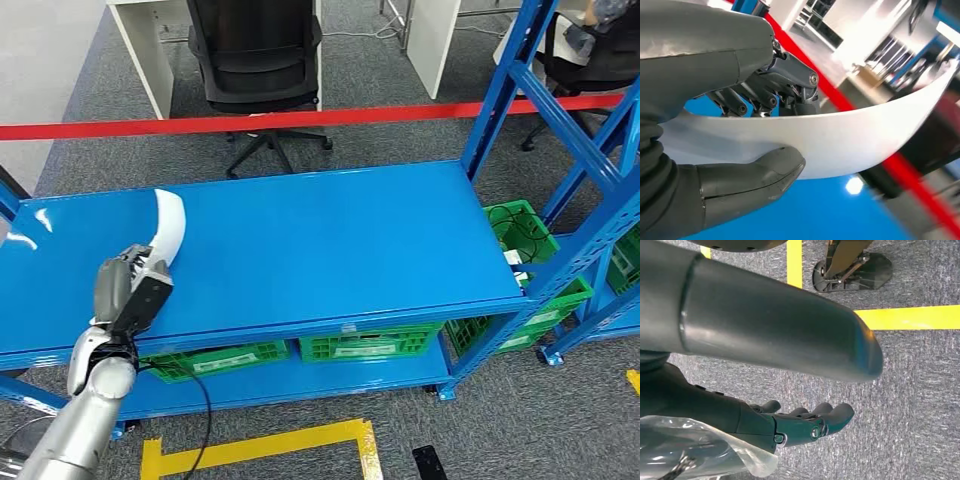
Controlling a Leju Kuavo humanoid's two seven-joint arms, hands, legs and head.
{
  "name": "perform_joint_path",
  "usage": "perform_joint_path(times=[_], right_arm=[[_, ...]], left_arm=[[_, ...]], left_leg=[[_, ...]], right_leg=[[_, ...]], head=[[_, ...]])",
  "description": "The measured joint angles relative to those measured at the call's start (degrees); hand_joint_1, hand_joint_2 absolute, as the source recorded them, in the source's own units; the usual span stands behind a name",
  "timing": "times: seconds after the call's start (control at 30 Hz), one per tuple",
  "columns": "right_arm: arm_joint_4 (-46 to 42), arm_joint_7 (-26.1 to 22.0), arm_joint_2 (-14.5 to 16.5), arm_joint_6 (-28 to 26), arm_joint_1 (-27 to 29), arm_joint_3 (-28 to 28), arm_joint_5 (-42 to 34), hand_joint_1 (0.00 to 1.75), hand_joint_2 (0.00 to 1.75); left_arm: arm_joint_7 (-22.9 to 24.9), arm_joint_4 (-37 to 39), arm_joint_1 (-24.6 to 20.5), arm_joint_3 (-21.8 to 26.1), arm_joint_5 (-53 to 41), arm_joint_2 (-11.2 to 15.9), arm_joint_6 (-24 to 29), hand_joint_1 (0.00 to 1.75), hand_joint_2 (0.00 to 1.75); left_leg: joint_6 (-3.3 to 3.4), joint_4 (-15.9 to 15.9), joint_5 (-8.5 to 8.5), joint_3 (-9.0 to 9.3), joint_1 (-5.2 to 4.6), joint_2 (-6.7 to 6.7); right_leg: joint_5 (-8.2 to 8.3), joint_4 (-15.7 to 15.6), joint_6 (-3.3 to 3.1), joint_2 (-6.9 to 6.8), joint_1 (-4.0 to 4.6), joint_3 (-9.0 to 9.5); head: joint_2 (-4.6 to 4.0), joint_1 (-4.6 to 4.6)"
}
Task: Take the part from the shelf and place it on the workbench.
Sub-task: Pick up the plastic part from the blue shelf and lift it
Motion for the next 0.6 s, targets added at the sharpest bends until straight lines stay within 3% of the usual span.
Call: perform_joint_path(times=[0.27,0.43,0.6], right_arm=[[0.17,-6.04,0.0,4.14,0.75,-0.11,-1.84,0.0,0.0],[0.17,-8.32,0.0,6.38,1.5,-0.57,-3.32,0.0,0.0],[0.17,-9.11,0.0,7.47,1.97,-1.21,-3.58,0.0,0.0]], left_arm=[[-9.1,-13.65,8.06,-0.11,10.34,-1.1,6.18,1.75,1.75],[-17.94,-24.6,16.14,0.24,15.09,-1.95,14.2,1.75,1.75],[-20.07,-33.47,22.24,0.6,14.36,-2.21,16.04,1.75,1.75]], left_leg=[[0.01,0.0,-0.04,-0.09,0.0,0.02],[0.01,-0.01,-0.05,-0.14,0.0,0.06],[0.01,-0.01,-0.05,-0.26,0.0,0.06]], right_leg=[[-0.02,-0.01,0.0,0.02,0.0,-0.1],[-0.04,-0.01,0.0,0.04,0.01,-0.16],[-0.06,-0.01,0.03,0.0,0.01,-0.2]], head=[[0.0,-0.01],[0.0,-0.01],[0.0,-0.01]])
